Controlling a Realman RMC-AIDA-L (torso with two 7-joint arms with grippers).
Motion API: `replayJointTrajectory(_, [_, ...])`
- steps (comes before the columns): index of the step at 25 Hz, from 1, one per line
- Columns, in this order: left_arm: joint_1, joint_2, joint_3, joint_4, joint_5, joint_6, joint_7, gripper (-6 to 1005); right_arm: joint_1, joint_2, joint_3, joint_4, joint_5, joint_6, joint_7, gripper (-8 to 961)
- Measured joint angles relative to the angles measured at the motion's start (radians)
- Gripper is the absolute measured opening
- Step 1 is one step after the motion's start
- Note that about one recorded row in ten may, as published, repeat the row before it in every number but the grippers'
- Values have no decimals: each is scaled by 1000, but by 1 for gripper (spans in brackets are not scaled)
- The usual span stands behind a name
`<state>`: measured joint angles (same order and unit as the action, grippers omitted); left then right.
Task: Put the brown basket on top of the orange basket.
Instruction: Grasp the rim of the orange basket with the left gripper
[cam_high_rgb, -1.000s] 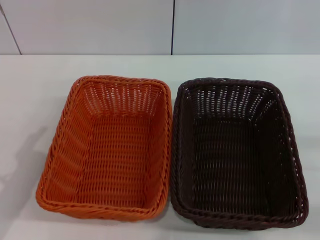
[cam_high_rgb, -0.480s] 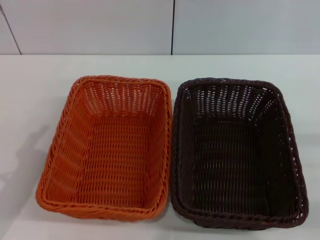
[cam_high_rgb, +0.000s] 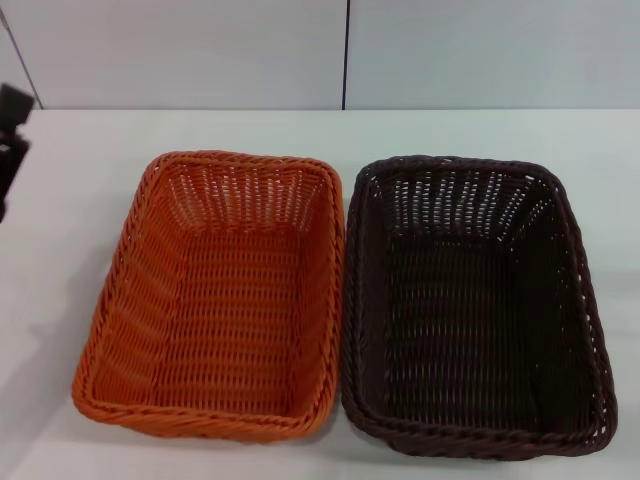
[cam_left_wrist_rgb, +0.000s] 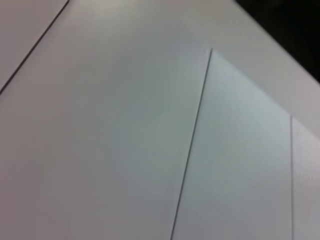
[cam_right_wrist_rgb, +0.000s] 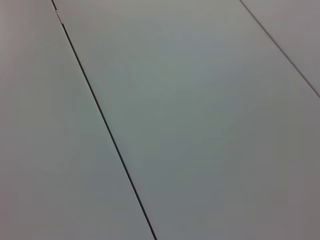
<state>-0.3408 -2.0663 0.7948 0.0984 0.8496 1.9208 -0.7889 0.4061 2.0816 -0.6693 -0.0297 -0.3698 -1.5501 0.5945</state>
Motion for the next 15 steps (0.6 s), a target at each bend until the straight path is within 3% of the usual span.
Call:
replayJointTrajectory(4, [-58,1,0,1,0,-84,-20,707,-1,0,-3,1,0,-2,4,507])
replayJointTrajectory(7, [-87,12,13,71,15,-165,-112,706,-1,1,-4,3,0,-7,5,507])
replayJointTrajectory(10, [-91,22,45,238,78,-324,-272,706,-3,1,-4,8,0,-8,6,507])
replayJointTrajectory(11, [-88,22,52,353,120,-407,-365,706,-5,2,-5,12,0,-8,6,507])
replayJointTrajectory(12, [-88,22,52,353,120,-407,-365,706,-5,2,-5,12,0,-8,6,507])
replayJointTrajectory(15, [-79,23,52,515,201,-501,-512,705,-6,1,-7,20,0,-8,6,506])
